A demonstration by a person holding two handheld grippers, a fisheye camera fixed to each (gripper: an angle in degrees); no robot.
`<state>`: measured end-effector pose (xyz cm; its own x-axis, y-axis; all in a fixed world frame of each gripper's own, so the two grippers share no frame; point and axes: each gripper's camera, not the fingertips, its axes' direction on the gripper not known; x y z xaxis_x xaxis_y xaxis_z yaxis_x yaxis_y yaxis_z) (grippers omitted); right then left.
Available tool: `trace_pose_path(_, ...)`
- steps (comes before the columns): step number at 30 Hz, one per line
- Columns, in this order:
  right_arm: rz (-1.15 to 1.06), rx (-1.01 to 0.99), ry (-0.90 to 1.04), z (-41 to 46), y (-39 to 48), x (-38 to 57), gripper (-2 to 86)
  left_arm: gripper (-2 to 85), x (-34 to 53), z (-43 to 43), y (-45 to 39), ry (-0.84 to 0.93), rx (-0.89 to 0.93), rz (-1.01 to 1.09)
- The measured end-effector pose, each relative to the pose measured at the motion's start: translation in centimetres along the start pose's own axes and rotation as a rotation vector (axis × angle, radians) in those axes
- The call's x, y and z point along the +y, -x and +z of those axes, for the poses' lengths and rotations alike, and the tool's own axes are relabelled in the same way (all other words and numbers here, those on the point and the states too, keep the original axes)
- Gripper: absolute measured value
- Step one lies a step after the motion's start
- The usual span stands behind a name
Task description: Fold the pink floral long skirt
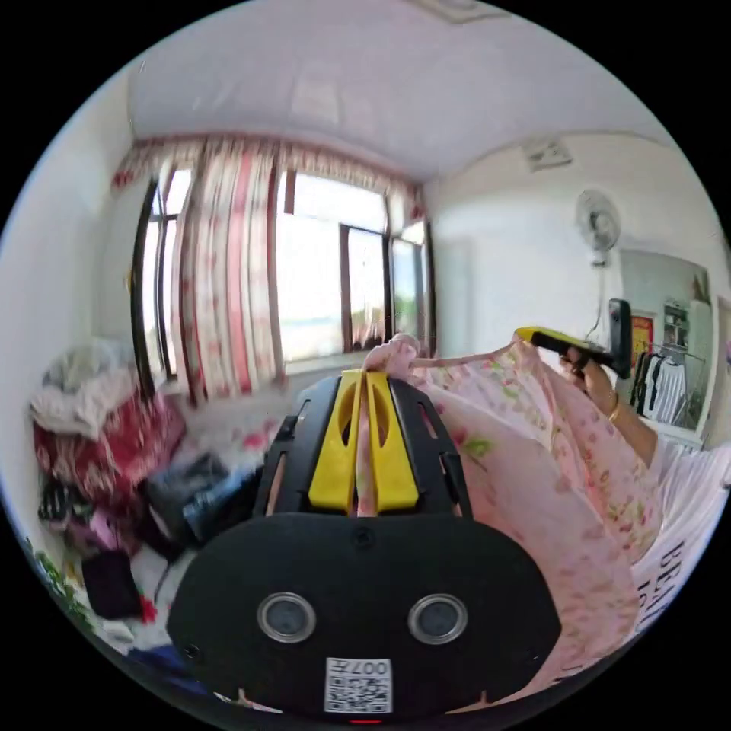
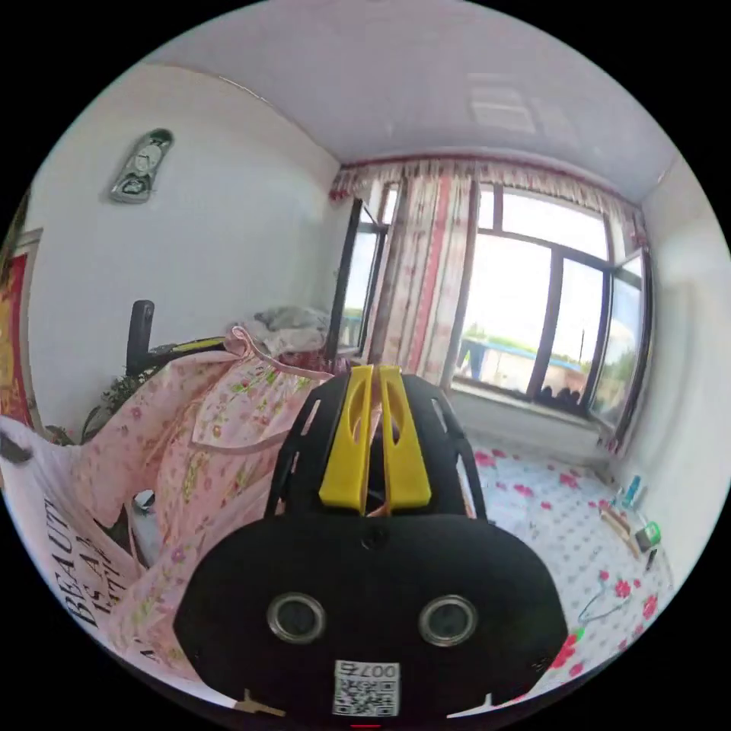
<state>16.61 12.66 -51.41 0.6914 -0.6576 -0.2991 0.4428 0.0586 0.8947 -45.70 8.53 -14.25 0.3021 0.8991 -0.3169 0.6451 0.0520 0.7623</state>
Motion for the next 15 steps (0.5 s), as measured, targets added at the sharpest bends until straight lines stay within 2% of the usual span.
trace_pose_path(2, 0.152, 0.030, 0.171, 7.6, -3.9, 6.1, 6.1, 2.3, 7.9, 11.3, 3.9, 0.378, -0.020, -0.104)
trace_pose_path(4, 0.291, -0.002, 0.411, 14.2, -7.8, 16.0, 9.2, 5.2, 15.5, 15.7, 5.9, 0.584, -0.042, -0.160)
trace_pose_path(5, 0.328, -0.007, 0.453, 15.1, -8.6, 18.5, 9.8, 5.9, 20.2, 16.3, 7.1, 0.641, -0.054, -0.219)
trace_pose_path(7, 0.471, -0.021, 0.549, 16.3, -10.3, 28.2, 10.5, 7.3, 26.5, 15.4, 8.9, 0.705, -0.049, -0.335)
trace_pose_path(10, 0.641, -0.038, 0.630, 16.2, -10.6, 37.7, 11.4, 9.2, 35.1, 12.1, 10.9, 0.780, -0.081, -0.542)
trace_pose_path(12, 0.688, -0.079, 0.671, 16.6, -9.2, 41.3, 12.0, 10.3, 38.4, 10.2, 11.0, 0.806, -0.091, -0.624)
trace_pose_path(15, 0.621, -0.106, 0.746, 18.7, -5.0, 43.8, 12.7, 11.8, 40.9, 9.0, 9.4, 0.824, -0.067, -0.660)
